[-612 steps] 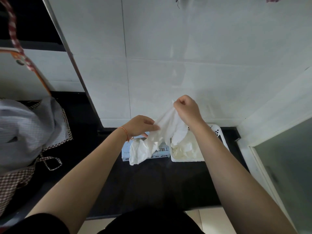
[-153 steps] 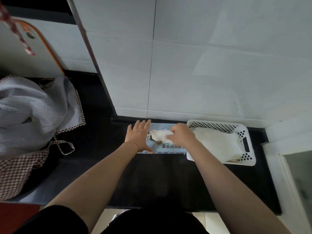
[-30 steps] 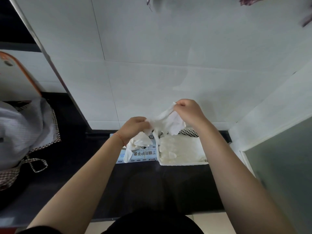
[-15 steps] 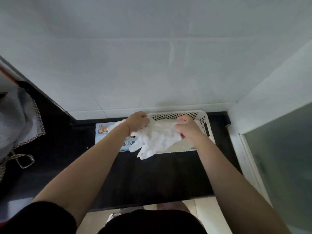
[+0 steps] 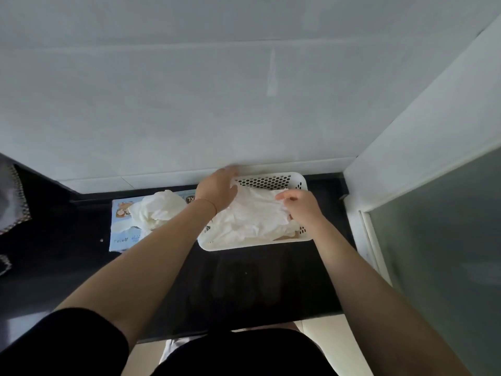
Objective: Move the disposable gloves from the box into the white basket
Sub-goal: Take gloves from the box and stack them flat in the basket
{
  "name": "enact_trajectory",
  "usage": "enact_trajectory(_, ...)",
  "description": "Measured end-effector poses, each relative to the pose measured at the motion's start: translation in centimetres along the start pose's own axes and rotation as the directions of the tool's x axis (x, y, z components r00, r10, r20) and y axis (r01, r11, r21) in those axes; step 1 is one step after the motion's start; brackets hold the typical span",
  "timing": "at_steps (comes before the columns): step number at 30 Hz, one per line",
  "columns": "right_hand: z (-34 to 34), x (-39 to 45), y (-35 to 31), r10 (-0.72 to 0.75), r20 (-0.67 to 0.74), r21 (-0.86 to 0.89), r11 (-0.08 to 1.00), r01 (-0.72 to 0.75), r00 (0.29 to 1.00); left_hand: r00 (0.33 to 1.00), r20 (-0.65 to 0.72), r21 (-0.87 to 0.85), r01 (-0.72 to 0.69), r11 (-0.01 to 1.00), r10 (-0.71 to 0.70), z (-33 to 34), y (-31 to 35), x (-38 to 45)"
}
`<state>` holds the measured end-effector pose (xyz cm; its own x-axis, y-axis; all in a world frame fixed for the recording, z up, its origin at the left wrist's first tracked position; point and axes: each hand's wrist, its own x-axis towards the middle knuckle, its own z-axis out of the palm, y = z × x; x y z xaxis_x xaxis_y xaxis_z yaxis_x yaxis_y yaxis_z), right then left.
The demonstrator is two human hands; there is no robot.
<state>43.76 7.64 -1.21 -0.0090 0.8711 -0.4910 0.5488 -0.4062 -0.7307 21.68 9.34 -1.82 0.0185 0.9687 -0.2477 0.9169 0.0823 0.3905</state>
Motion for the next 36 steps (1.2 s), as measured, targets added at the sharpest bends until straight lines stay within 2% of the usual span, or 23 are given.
enact_trajectory(2, -0.2, 0.5, 0.2, 0.005, 0.02, -0.056, 0.998, -0.004, 1.0, 0.991, -0.113, 0.164, -0.05, 0.985, 0.069, 1.1, 0.6, -1.0)
enact_trajectory(3, 0.0, 0.5, 0.3, 0.007, 0.021, -0.073, 0.997, -0.005, 1.0, 0.984, -0.127, 0.201, -0.098, 0.975, 0.125, 1.8, 0.9, -1.7)
enact_trajectory(4, 0.1, 0.7, 0.2, 0.002, 0.032, -0.089, 0.996, 0.001, 0.999, 0.978, -0.105, 0.206, -0.155, 0.966, 0.179, 2.5, 1.1, -2.6)
enact_trajectory(7, 0.3, 1.0, 0.2, -0.036, 0.038, -0.157, 0.987, 0.042, 0.999, 0.958, 0.089, 0.213, -0.287, 0.934, 0.275, 4.9, 1.2, -4.5)
enact_trajectory(9, 0.3, 1.1, 0.4, -0.066, 0.04, -0.233, 0.97, 0.073, 0.997, 0.961, 0.159, 0.264, -0.263, 0.928, 0.227, 5.9, 0.3, -4.6)
enact_trajectory(11, 0.1, 1.2, 0.6, -0.074, 0.035, -0.288, 0.954, 0.081, 0.997, 0.971, 0.164, 0.32, -0.219, 0.922, 0.173, 6.4, -0.5, -4.3)
enact_trajectory(17, 0.5, 0.8, 0.9, -0.144, 0.063, -0.486, 0.86, 0.157, 0.987, 0.993, 0.068, 0.295, -0.109, 0.949, 0.093, 6.6, -1.3, -4.1)
enact_trajectory(25, 1.3, 0.9, 1.1, -0.208, 0.081, -0.694, 0.69, 0.205, 0.975, 0.983, 0.157, 0.322, -0.142, 0.936, 0.095, 7.2, -0.9, -3.7)
enact_trajectory(29, 1.8, 0.9, 0.4, -0.213, 0.036, -0.758, 0.631, 0.165, 0.976, 0.985, 0.118, 0.312, -0.154, 0.937, 0.123, 5.9, -0.6, -3.9)
enact_trajectory(32, 2.6, 0.5, -0.8, -0.319, -0.023, -0.844, 0.514, 0.153, 0.947, 0.985, 0.061, 0.286, -0.171, 0.943, 0.16, 4.6, -1.4, -4.7)
enact_trajectory(34, 4.0, 0.1, -2.7, -0.383, -0.061, -0.841, 0.516, 0.159, 0.922, 0.981, -0.082, 0.217, -0.156, 0.964, 0.177, 3.1, -2.7, -5.8)
enact_trajectory(36, 5.7, -0.2, -4.5, -0.434, -0.059, -0.809, 0.549, 0.212, 0.899, 0.955, -0.271, 0.134, -0.083, 0.987, 0.118, 1.6, -4.2, -6.5)
